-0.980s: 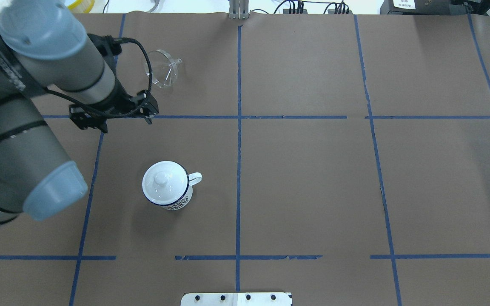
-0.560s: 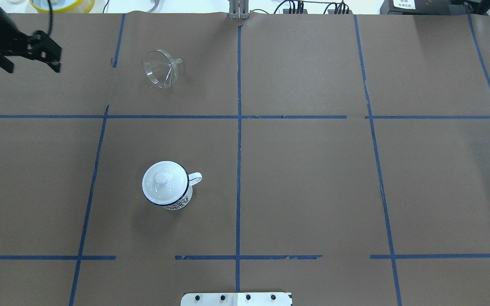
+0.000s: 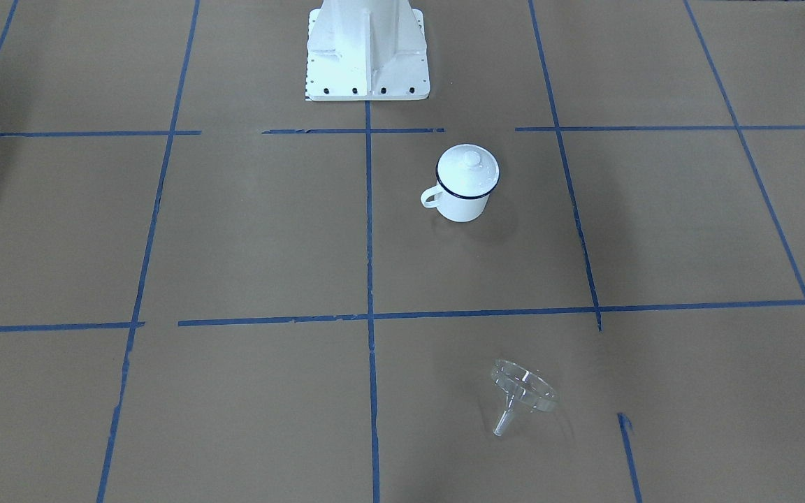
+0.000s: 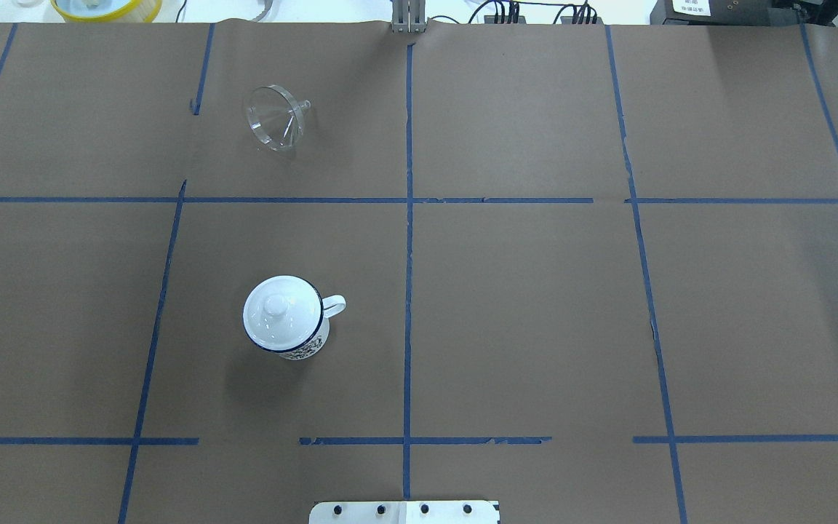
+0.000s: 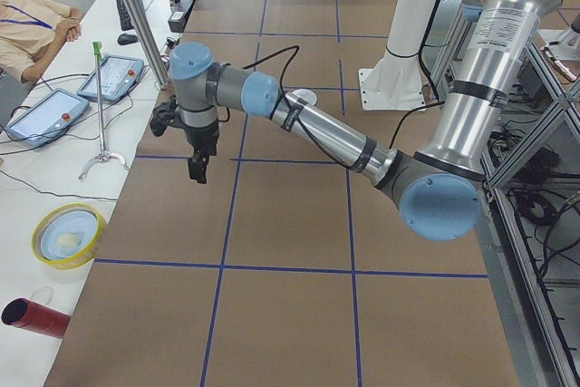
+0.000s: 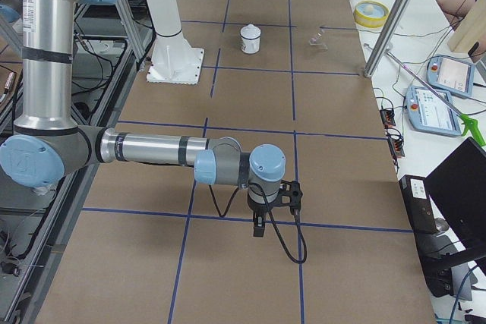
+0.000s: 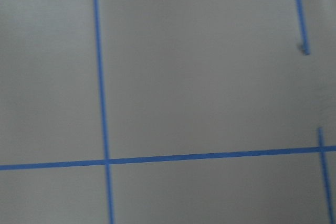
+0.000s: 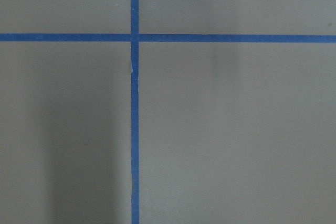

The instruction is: Remove funnel from cup

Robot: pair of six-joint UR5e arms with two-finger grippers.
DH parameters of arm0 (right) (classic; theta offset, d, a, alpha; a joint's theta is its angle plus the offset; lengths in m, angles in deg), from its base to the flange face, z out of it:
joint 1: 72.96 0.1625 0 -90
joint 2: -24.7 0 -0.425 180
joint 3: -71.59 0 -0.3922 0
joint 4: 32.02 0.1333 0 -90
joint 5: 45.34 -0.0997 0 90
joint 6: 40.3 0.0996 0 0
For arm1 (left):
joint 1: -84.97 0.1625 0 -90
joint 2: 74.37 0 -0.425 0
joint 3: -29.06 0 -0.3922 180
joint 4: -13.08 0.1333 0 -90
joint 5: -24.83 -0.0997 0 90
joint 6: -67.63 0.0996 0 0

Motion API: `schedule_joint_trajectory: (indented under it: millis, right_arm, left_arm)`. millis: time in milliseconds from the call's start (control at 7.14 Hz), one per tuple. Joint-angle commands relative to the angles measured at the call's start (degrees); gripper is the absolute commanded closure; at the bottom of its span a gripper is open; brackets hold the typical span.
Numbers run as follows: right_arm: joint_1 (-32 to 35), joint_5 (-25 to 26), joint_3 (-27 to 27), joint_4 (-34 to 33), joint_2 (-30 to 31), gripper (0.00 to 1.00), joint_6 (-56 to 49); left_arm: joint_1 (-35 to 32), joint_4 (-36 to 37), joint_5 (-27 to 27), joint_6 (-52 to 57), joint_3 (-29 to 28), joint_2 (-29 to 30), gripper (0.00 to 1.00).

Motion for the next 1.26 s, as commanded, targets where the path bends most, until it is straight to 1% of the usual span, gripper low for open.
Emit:
schedule_joint_trajectory:
  millis: [0, 140, 420, 560, 840, 980, 1120]
  right_arm:
    - [0.0, 0.0, 0.0, 0.0, 0.0, 0.00, 0.0]
    - [0.0, 0.0, 0.0, 0.0, 0.0, 0.00, 0.0]
    - [0.0, 0.0, -0.1, 0.0, 0.0, 0.00, 0.0]
    - [0.0, 0.0, 0.0, 0.0, 0.0, 0.00, 0.0]
    - [0.0, 0.0, 0.0, 0.0, 0.0, 0.00, 0.0]
    - [0.0, 0.0, -0.1, 0.0, 0.0, 0.00, 0.0]
    - [0.0, 0.0, 0.0, 0.0, 0.0, 0.00, 0.0]
  left_arm:
    - [-5.3, -3.0, 1.3, 10.7, -4.1, -5.5, 0.01]
    - [-5.4, -2.9, 1.3, 12.0, -2.9, -7.9, 0.00]
    - [-4.9, -3.5, 1.3, 11.8, -3.2, -11.0, 0.00]
    - [-4.9, -7.5, 1.4, 11.8, -5.7, -11.4, 0.00]
    - [-5.0, -9.0, 1.4, 1.4, -5.0, -11.5, 0.00]
    - [-5.0, -9.1, 1.4, 1.3, -5.0, -11.5, 0.00]
    - [-5.0, -10.8, 1.6, 1.2, -4.9, -11.6, 0.00]
